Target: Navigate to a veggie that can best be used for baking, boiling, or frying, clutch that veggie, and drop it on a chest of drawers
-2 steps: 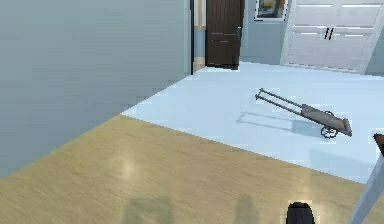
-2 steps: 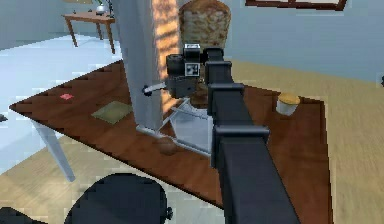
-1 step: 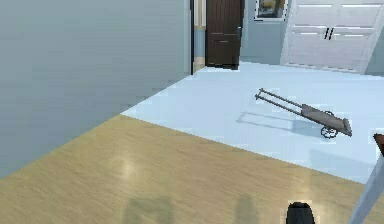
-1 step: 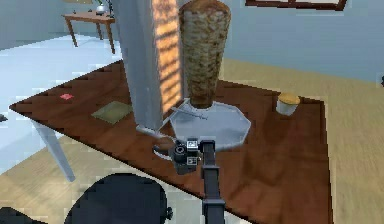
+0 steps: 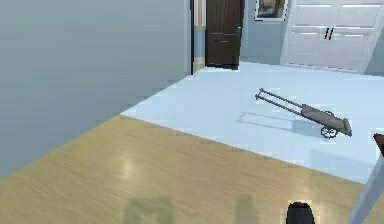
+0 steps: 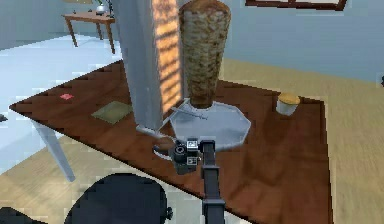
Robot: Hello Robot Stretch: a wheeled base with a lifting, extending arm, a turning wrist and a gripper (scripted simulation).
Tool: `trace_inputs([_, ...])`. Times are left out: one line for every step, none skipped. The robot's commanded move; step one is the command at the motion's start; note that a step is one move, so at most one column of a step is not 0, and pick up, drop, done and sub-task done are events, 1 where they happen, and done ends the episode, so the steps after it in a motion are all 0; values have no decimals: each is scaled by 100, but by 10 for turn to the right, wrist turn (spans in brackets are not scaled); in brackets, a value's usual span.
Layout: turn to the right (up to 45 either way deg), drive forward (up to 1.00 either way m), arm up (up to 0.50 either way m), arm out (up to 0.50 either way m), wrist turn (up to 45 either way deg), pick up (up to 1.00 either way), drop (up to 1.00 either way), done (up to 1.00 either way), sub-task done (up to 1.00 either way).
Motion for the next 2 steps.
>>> trace_inputs([0,0,10,0,0,0,0,0,0])
trace_inputs([0,0,18,0,0,0,0,0,0])
